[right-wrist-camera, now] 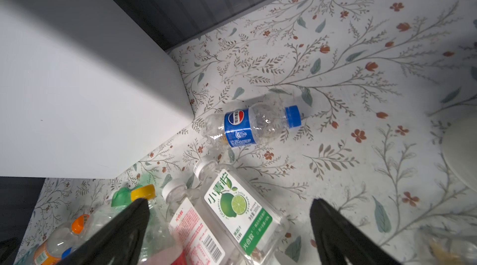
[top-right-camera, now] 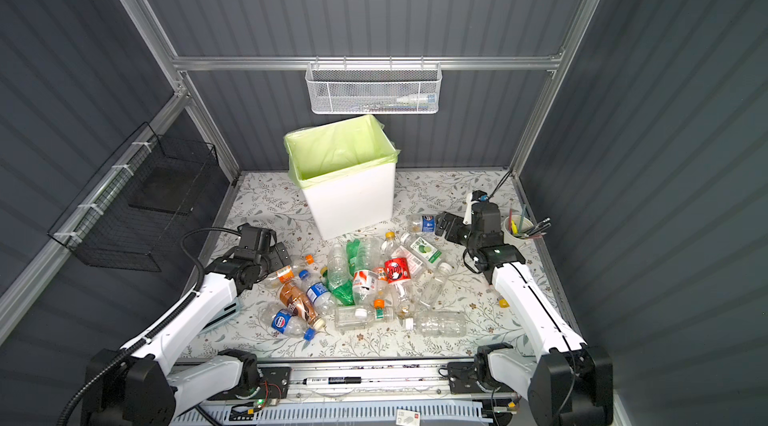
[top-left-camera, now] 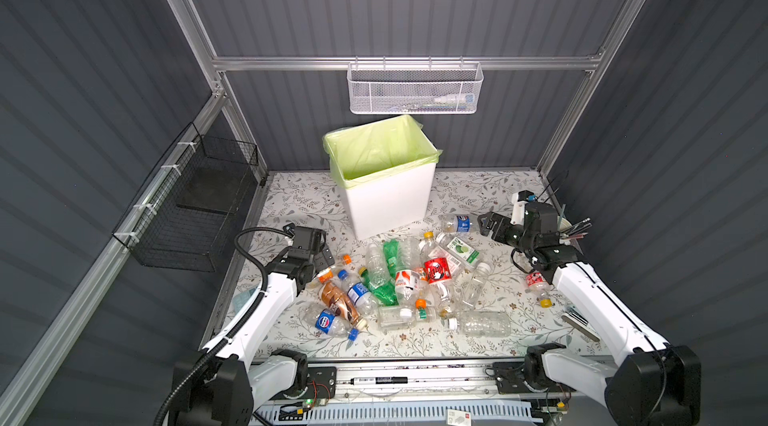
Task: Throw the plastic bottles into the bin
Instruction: 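Move the right gripper down onto a clear bottle with red label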
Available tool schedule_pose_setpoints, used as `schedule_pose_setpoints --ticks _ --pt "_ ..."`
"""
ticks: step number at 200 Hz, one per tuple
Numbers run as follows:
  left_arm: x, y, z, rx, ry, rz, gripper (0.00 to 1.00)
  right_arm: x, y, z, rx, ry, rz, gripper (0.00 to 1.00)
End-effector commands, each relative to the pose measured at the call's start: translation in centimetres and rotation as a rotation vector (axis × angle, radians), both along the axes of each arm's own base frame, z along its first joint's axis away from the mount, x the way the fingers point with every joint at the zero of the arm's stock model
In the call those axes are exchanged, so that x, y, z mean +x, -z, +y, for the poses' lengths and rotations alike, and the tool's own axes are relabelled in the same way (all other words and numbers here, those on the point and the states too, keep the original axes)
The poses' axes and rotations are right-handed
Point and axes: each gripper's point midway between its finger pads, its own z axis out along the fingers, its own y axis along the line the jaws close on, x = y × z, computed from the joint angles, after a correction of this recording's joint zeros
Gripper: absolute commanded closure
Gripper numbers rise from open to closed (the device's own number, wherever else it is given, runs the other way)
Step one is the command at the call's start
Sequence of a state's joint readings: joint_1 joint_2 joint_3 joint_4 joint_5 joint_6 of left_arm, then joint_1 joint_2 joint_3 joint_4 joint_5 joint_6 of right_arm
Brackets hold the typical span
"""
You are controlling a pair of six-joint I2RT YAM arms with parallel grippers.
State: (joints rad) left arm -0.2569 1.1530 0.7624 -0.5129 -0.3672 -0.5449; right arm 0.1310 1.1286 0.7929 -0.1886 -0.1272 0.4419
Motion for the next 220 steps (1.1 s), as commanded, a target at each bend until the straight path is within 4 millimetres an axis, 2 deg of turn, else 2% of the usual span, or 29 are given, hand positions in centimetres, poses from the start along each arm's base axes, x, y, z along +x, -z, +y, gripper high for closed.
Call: schedule_pose_setpoints --ticks 1,13,40,87,90,137,154,188,220 --pt "1.1 -2.0 -0.8 0.092 0.129 0.003 0.01 -1.3 1.1 -0.3 -0.006 -0.004 0.036 0.01" --pt "1.6 -2.8 -1.2 0.13 0.18 -0.009 0.01 -1.9 1.6 0.1 -0.003 -0.033 0.059 0.01" --pt "2.4 -4.0 -3.0 0.138 0.272 -0.079 0.01 -2.9 2.1 2.5 0.058 -0.15 0.073 0.06" --pt "2.9 -3.1 -5.3 0.091 0.299 -0.108 0.0 -4.6 3.3 7.0 0.032 -0.272 0.118 0.07" --pt "3.0 -3.2 -5.4 0.087 0.299 -0.114 0.0 -4.7 4.1 7.3 0.032 -0.279 0.147 0.07" --pt "3.2 -3.2 -5.6 0.057 0.277 -0.153 0.0 -7.1 6.1 11.7 0.029 -0.379 0.247 0.07" --pt "3.2 -3.2 -5.5 0.054 0.264 -0.16 0.0 -7.8 7.1 12.5 -0.002 -0.4 0.29 0.08" --pt "3.4 -3.6 -5.4 0.046 0.25 -0.199 0.0 -8.5 7.7 14.0 -0.023 -0.442 0.317 0.1" --pt "3.4 -3.7 -5.3 0.043 0.245 -0.212 0.0 -8.7 8.5 14.4 -0.065 -0.459 0.353 0.11"
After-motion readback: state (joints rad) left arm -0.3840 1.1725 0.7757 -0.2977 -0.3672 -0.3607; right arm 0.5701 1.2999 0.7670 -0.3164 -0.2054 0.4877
